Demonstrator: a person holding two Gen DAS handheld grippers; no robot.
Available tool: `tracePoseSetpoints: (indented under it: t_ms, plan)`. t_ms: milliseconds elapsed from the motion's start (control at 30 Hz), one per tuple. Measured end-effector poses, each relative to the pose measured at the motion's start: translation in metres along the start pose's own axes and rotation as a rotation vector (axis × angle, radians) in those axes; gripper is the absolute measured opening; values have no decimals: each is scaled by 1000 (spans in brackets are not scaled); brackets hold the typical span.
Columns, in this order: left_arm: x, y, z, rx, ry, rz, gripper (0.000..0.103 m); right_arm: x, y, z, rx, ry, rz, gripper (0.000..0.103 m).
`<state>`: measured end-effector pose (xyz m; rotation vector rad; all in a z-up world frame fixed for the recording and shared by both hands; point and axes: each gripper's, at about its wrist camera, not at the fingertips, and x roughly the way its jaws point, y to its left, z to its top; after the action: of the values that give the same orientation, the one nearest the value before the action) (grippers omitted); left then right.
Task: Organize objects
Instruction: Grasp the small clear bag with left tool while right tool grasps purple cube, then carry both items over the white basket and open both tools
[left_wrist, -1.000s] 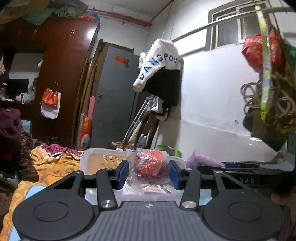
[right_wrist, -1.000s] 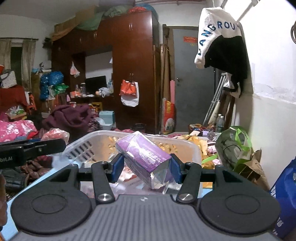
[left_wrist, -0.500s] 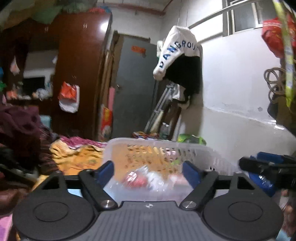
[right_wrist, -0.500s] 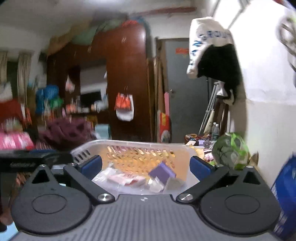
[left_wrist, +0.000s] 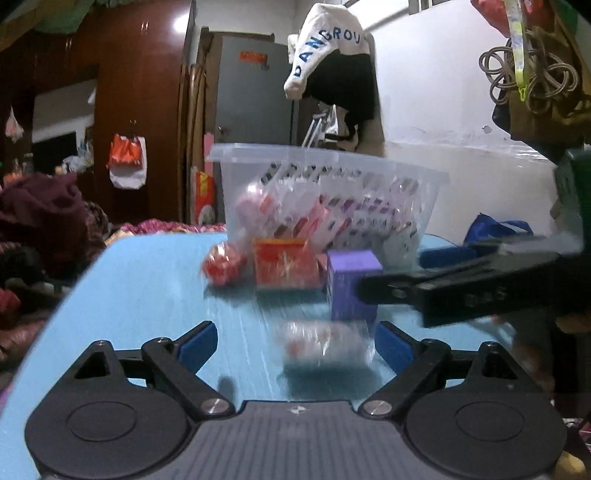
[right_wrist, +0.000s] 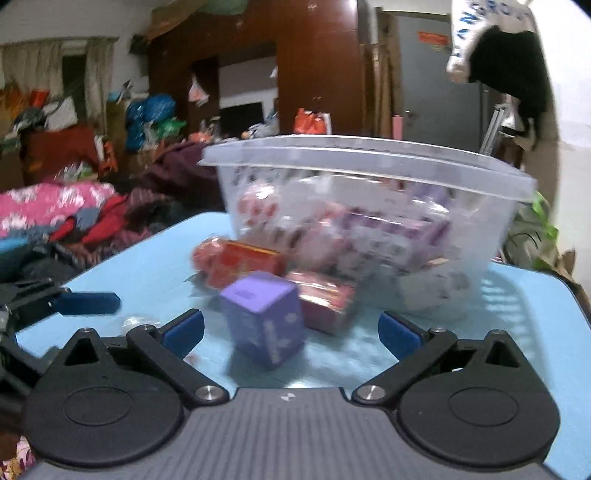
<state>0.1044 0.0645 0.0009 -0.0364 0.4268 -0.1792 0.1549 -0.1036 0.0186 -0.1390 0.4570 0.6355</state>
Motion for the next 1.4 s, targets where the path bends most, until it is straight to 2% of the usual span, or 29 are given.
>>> tracePoseSetpoints:
  t_ms: [67,167,233,300,333,433,567,767,1100,1200,1300,1400]
  plan:
    - [1,1,-5,5,6,4,94,10,6,6,-12,30,6,96]
    - [3,-5,-9,11,6,20,94,20,14,8,-47,57,-23,80]
    - [2,-9,-10,21,-1,17,94,23,11,6,-55,79,-36,54]
    - [3,-13,-10,29,2,17,94,15,4,4,-21,68,-14,54]
    - [4,-15,-11,35,-2,18,89,9,1,2,-13,54,-12,54]
    - [7,-16,-13,18,7,-11,55,-7,-10,-2,2,18,-29,54]
    - [3,-10,-13,-48,-48,-32,55,-28,-36,-10,47,-19,-40,54]
    - [-6,-9,-6,-53,-96,-44,55,-47,-69,-15,115,-56,-72,54]
    - [-16,3,14,-90,-163,-83,55,-76,-70,-3,81,-206,-81,54]
    - [-20,8,41,-102,-197,-97,54,-83,-61,12,33,-291,-95,54]
    - [-16,9,86,-102,-218,-120,54,-79,-52,43,-24,-359,-127,54]
    - [2,4,136,-93,-225,-92,55,-55,-50,80,-80,-377,-187,54]
